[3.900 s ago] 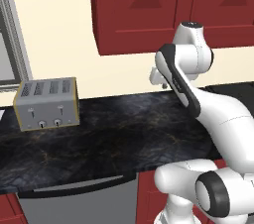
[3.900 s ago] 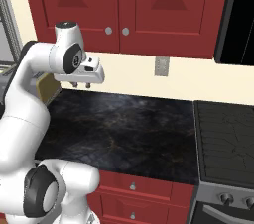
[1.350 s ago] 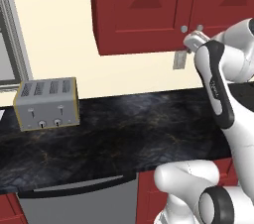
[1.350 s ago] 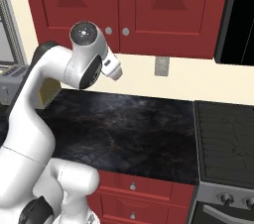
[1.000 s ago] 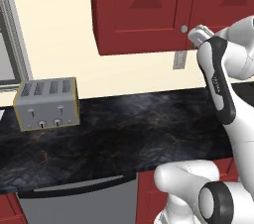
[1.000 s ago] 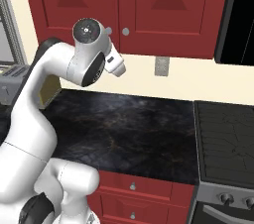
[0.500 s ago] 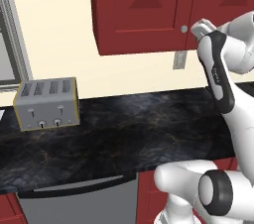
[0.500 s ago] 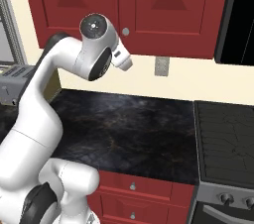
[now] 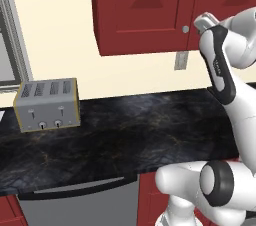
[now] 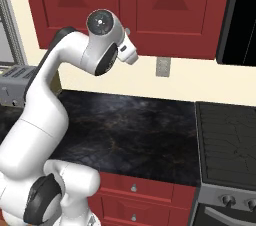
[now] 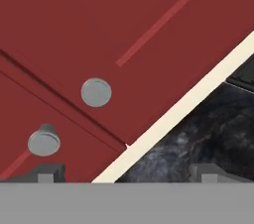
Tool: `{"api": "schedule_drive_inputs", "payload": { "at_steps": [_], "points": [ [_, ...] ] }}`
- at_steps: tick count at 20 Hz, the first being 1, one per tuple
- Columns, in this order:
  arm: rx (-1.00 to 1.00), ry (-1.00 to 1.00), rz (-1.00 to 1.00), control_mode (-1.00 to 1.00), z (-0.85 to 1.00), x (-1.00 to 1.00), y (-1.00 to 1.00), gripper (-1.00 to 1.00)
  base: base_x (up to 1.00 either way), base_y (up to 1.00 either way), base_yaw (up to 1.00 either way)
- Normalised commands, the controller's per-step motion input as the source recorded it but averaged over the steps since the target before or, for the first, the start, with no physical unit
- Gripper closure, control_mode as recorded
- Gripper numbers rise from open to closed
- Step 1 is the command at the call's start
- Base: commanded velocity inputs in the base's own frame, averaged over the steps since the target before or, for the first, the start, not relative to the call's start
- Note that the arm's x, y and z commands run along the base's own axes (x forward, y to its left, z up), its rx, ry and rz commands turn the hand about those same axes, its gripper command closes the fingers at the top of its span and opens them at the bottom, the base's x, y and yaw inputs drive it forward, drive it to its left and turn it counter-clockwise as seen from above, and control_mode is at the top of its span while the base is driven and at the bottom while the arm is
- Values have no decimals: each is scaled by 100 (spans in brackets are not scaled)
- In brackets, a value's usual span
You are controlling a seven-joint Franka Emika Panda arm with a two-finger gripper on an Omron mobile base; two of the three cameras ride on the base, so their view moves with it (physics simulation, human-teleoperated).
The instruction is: Move the bowls from the cabinet to the plates on the dining table.
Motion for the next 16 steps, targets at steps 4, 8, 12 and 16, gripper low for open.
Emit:
{"api": "schedule_drive_inputs", "payload": {
  "at_steps": [4,8,12,16],
  "points": [
    [3,-11,0,-100,13,19,-8,-100,0,0,0],
    [2,-7,-1,-100,11,18,-8,-100,0,0,0],
    [2,-6,-1,-100,8,17,-7,-100,0,0,0],
    [1,-4,-1,-100,8,16,-5,-100,0,0,0]
  ]
}}
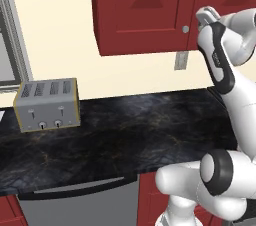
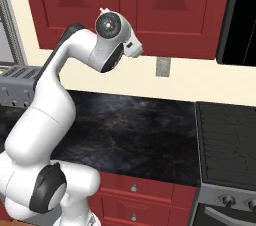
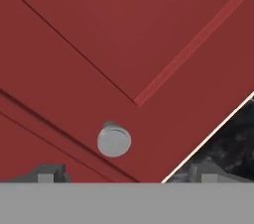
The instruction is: Move the bowls from the cabinet to the plates on the dining table.
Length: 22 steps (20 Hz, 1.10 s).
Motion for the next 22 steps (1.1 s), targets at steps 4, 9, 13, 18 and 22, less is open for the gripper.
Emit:
{"api": "schedule_drive_inputs", "payload": {
  "at_steps": [4,9,13,18,22],
  "points": [
    [2,-4,0,-100,5,17,0,-100,0,0,0],
    [1,-3,0,-100,0,19,0,-100,0,0,0],
    [1,-2,0,-100,0,20,0,-100,0,0,0],
    [1,0,0,-100,0,21,0,-100,0,0,0],
    [3,-1,0,-100,0,19,0,-100,0,0,0]
  ]
}}
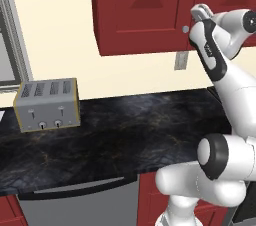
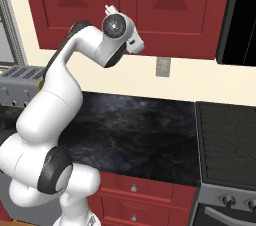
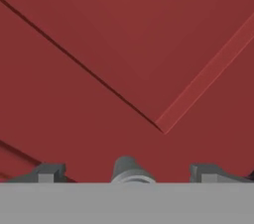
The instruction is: Move the bowls from the cabinet to the plates on the dining table.
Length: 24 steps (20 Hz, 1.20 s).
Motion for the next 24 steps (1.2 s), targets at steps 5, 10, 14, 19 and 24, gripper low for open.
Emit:
{"api": "schedule_drive_inputs", "payload": {
  "at_steps": [5,10,14,19,24],
  "points": [
    [5,-3,0,-100,0,16,-5,-100,0,0,0],
    [5,-2,0,-100,-3,15,-4,-100,0,0,0],
    [3,-3,0,-100,-12,14,0,100,0,0,0],
    [2,-4,0,-100,-14,14,0,100,0,0,0],
    [1,-4,0,-100,-14,10,0,100,0,0,0]
  ]
}}
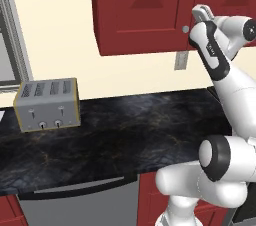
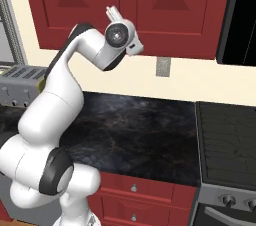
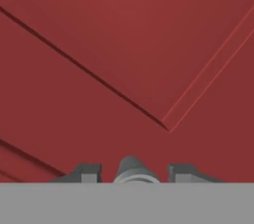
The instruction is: Move the bowls from the cabinet to the plates on the dining table.
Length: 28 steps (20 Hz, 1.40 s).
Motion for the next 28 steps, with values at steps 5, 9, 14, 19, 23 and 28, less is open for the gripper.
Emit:
{"api": "schedule_drive_inputs", "payload": {
  "at_steps": [5,9,14,19,23,28],
  "points": [
    [0,0,0,-100,-7,1,-7,100,0,0,0],
    [0,0,0,-100,-2,0,-6,100,0,0,0],
    [0,-4,0,-100,0,-23,-27,100,0,0,0],
    [0,-8,0,-100,5,-39,-36,100,0,0,0],
    [0,-6,0,-100,17,-40,-34,100,0,0,0],
    [0,-2,0,-100,32,-45,-41,100,0,0,0]
  ]
}}
